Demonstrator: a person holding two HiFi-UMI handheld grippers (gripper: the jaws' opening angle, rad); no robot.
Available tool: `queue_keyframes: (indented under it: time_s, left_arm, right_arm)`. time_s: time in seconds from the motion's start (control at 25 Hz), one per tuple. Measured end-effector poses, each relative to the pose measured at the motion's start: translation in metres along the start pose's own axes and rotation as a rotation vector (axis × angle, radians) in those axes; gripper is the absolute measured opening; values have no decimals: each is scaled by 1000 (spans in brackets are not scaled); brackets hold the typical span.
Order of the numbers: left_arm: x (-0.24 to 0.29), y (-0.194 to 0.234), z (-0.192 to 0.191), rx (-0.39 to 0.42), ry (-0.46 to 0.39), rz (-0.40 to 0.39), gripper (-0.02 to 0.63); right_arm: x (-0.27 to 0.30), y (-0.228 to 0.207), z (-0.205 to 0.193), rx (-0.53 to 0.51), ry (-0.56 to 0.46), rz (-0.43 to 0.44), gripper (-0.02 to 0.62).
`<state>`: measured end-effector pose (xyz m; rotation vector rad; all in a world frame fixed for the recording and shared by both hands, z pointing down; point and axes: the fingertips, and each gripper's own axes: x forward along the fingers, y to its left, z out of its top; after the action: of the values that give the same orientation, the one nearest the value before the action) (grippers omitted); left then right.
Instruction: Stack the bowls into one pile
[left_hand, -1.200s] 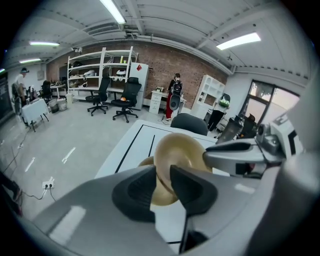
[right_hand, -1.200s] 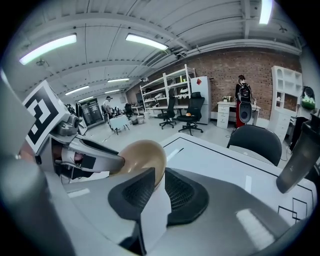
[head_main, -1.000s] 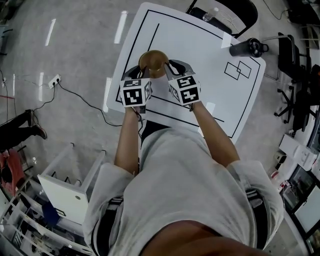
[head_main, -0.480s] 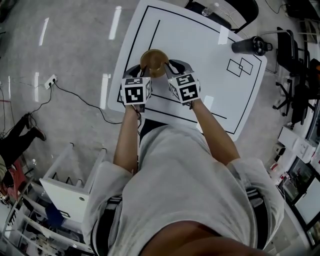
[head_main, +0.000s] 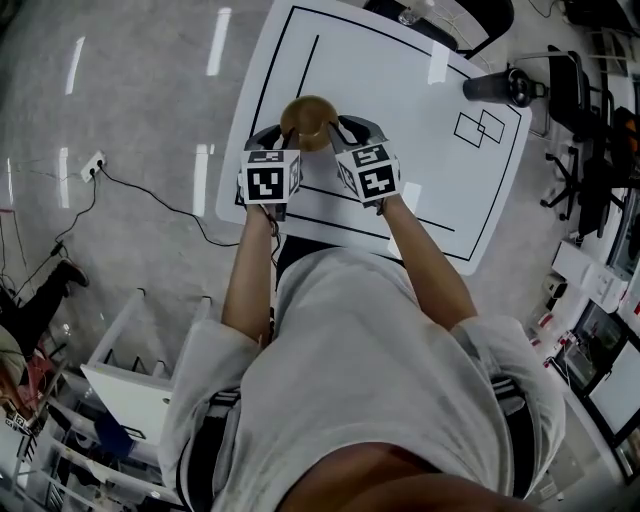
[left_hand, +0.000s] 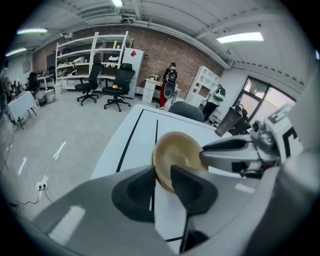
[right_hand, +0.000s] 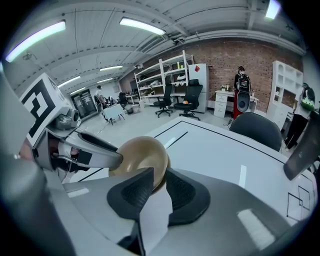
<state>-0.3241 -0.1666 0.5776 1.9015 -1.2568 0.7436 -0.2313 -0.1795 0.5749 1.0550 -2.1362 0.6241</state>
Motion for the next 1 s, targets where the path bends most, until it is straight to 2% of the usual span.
queue_keyframes:
  time_s: [0.36,0.44,0.64,0.72,0.8,1.0]
  left_arm:
    - [-22,6,3,-4,-64,80,114]
    - [-34,1,6,-13,-101,88,114]
    - [-58,-40,14,25,-196,79,96]
    - [-65,-60,12,44,-220,78,63]
    - [-74,-85,9,45,-255,53,3]
    - [-93,-140,1,79,-303,40,3]
  right_arm:
    - [-18,-2,7,-57,-53,-9,80]
    - [-31,-2,10,-59,-78,-6,78]
    - [-75,-8,9,-50,-160,-8,63]
    - [-94,-10,5,-46,-192,-12,45]
    - [-115,-12,-2,-45,-216,-12,17]
    - [-163,-19,-23,-17,-259,-5,-2]
